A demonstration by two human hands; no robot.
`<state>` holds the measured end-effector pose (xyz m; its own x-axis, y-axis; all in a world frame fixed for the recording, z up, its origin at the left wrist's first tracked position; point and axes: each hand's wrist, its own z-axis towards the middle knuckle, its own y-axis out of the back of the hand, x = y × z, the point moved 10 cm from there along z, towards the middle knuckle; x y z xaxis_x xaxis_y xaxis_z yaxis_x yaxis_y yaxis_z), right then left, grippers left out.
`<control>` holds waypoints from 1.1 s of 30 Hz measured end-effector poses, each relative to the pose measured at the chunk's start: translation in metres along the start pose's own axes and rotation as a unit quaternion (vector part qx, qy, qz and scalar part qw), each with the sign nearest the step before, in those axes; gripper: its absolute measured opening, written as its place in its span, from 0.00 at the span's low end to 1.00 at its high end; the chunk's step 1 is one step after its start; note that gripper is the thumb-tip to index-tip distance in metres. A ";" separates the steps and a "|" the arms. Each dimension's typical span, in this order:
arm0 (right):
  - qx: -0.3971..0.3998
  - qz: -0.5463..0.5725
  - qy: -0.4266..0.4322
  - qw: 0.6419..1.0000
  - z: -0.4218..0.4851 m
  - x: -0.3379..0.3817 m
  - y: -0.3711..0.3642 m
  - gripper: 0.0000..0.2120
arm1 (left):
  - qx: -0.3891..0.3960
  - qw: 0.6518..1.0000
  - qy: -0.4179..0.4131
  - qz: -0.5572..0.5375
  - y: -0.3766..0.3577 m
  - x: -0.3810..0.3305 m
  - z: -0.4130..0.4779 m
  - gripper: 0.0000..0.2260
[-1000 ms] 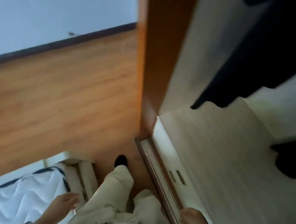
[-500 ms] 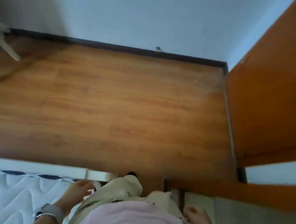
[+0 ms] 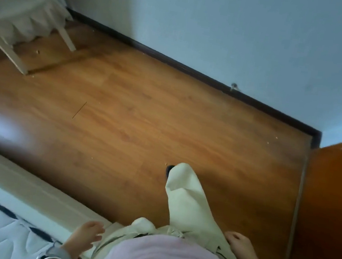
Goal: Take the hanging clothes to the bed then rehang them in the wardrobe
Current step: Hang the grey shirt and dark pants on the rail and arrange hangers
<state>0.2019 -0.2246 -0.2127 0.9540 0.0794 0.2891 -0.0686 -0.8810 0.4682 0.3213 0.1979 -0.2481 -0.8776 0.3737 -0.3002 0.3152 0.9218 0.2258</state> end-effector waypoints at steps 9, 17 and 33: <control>0.051 -0.237 0.017 0.970 0.110 0.172 0.085 0.10 | -0.094 0.983 -0.050 -0.150 -0.024 -0.134 -0.009 0.08; 0.117 -0.402 0.135 0.898 0.137 0.389 -0.041 0.09 | -0.201 0.918 0.096 -0.328 0.023 -0.079 -0.020 0.06; 0.254 -0.491 0.345 0.759 -0.029 0.720 -0.442 0.07 | -0.242 0.771 0.088 -0.582 0.267 -0.113 0.067 0.06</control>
<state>0.9107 0.2350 -0.1872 0.0811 0.8846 0.4592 0.8642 -0.2920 0.4097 0.5290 0.4085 -0.2160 -0.5122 -0.7378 -0.4397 -0.8583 0.4581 0.2311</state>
